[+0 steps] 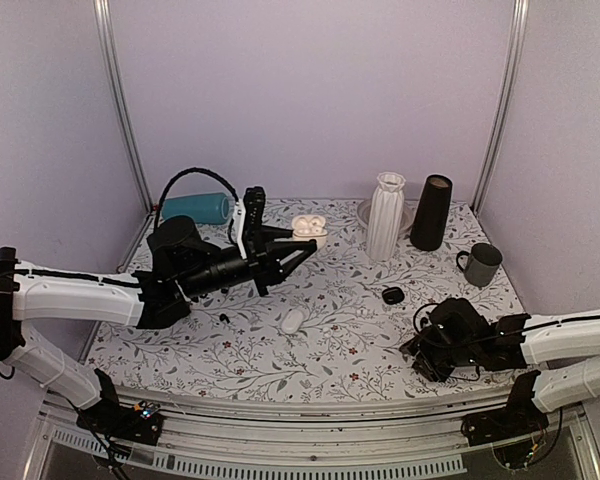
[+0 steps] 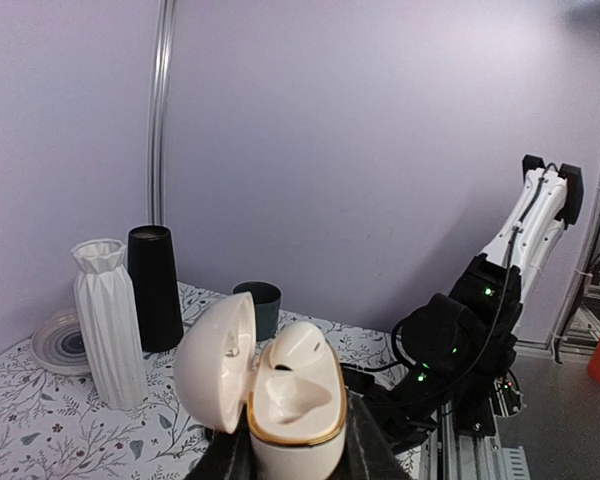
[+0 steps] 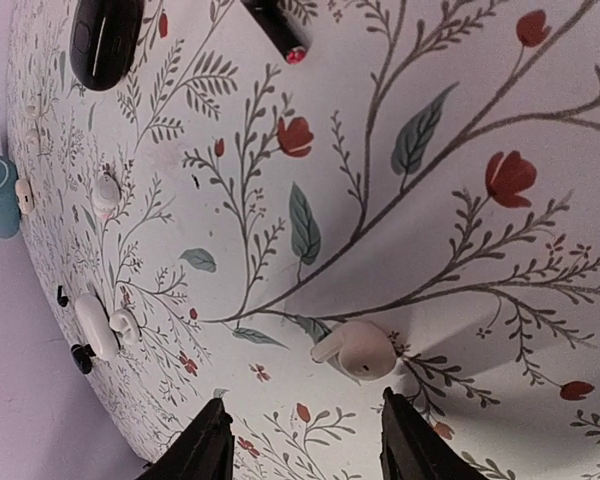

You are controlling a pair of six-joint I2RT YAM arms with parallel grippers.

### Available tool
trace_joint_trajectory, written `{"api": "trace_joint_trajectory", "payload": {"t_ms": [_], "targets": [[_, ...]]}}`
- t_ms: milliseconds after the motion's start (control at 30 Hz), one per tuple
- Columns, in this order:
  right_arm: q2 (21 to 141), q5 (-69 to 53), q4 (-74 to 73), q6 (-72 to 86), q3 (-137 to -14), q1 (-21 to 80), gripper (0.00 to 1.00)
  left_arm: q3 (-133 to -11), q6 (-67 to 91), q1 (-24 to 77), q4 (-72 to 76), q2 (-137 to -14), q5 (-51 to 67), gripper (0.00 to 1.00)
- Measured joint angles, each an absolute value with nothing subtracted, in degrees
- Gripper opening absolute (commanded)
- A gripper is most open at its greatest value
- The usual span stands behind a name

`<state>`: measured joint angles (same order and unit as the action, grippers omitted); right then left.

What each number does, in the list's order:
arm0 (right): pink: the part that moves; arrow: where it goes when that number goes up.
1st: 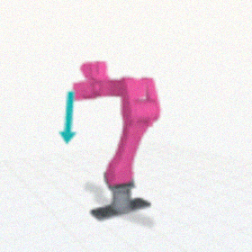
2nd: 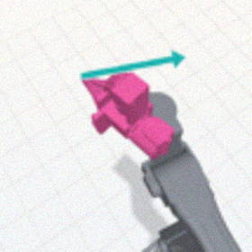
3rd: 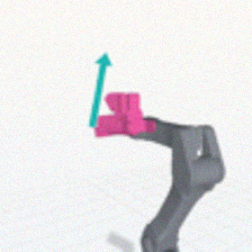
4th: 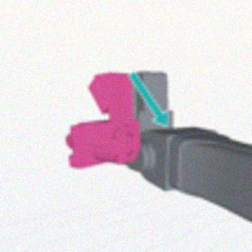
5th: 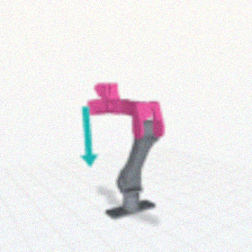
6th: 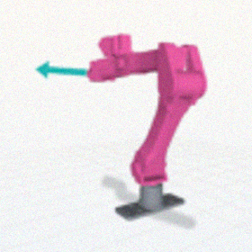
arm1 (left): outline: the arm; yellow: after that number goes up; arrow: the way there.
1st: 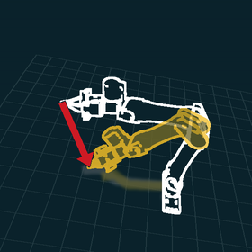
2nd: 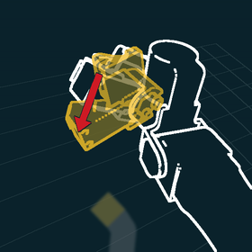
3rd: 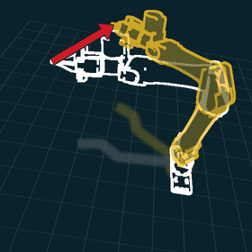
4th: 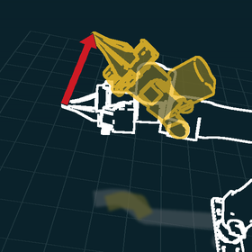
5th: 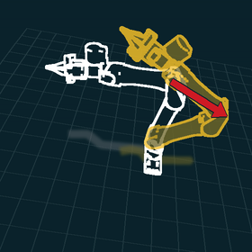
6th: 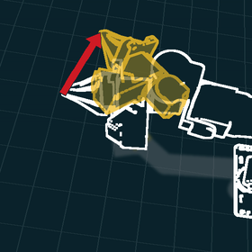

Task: Insert the wireless bluetooth earbuds into the charging case
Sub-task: Move the left earbud to the center of the board.

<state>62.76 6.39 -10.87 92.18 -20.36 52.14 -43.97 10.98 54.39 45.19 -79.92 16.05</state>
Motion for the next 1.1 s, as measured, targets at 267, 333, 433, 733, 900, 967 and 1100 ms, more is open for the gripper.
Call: {"api": "trace_joint_trajectory", "payload": {"t_ms": [267, 333, 433, 733, 900, 967, 1100], "targets": [[62.61, 6.74, -9.80, 93.41, -19.64, 49.23, 0.50, -43.97, 10.98, 54.08, 45.19, -79.90, 16.05, 0.00], [62.46, 6.85, -9.80, 93.41, -19.38, 48.47, 0.50, -43.90, 10.98, 54.02, 45.19, -79.90, 16.05, 0.00], [62.43, 6.72, -9.67, 92.77, -19.20, 46.70, 0.51, -43.57, 10.98, 53.91, 45.17, -79.85, 16.05, 0.00], [65.84, 4.05, -8.12, 87.07, -20.91, 42.87, 0.51, -43.33, 11.00, 53.78, 45.15, -79.81, 16.05, 0.00], [67.99, 2.76, -9.26, 84.18, -23.11, 42.26, 0.51, -43.29, 11.00, 53.71, 45.15, -79.61, 16.03, 0.00], [67.96, 2.63, -10.26, 83.77, -23.20, 42.26, 0.51, -43.11, 10.98, 53.69, 45.17, -79.42, 16.05, 0.00], [66.89, 2.66, -13.13, 83.50, -23.31, 42.24, 0.51, -42.94, 10.98, 53.67, 45.17, -79.37, 16.05, 0.00]]}}
